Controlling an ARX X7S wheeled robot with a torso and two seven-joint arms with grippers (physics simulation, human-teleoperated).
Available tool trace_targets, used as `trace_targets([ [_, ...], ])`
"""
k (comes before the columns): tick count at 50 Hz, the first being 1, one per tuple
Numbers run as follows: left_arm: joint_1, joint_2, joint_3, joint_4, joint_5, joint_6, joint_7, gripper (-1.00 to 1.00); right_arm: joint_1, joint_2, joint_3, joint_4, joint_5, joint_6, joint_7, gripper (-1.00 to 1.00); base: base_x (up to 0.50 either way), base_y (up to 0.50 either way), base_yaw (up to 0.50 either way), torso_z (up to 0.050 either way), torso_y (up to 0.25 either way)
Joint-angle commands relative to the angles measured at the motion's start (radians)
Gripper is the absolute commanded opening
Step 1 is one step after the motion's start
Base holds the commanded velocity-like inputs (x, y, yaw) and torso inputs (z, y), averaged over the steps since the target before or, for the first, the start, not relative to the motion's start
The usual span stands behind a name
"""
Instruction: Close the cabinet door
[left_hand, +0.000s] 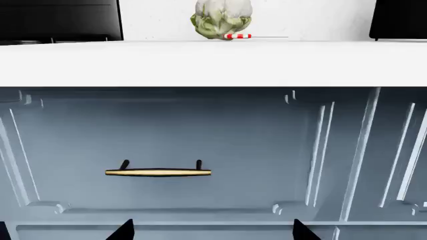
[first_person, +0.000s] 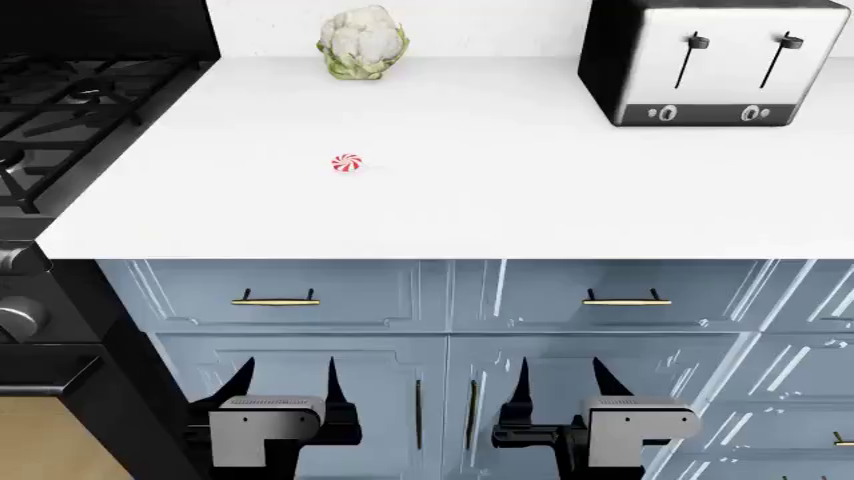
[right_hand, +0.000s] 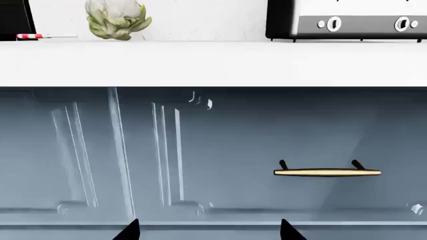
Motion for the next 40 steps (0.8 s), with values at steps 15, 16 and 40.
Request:
trace_targets([
  [15,-0.004,-0.054,0.068,-0.016,-0.029,0.014,-0.064,1.00,0.008,0.051,-0.081,0.011,0.055,0.017,0.049,1.00,0.00,0.00,0.00,0.009,0.001],
  [16,-0.004,-0.057,0.071,-0.017,-0.031,0.015,-0.064,1.00,0.007,0.053,-0.086,0.012,0.048,0.011,0.056,1.00,0.00,0.00,0.00,0.050,0.010],
  [40,-0.004,-0.088,0.113,-0.020,-0.054,0.009,-0.096,1.00,0.008,0.081,-0.124,0.030,0.079,-0.003,0.095,1.00,0.00,0.00,0.00,0.050,0.009],
])
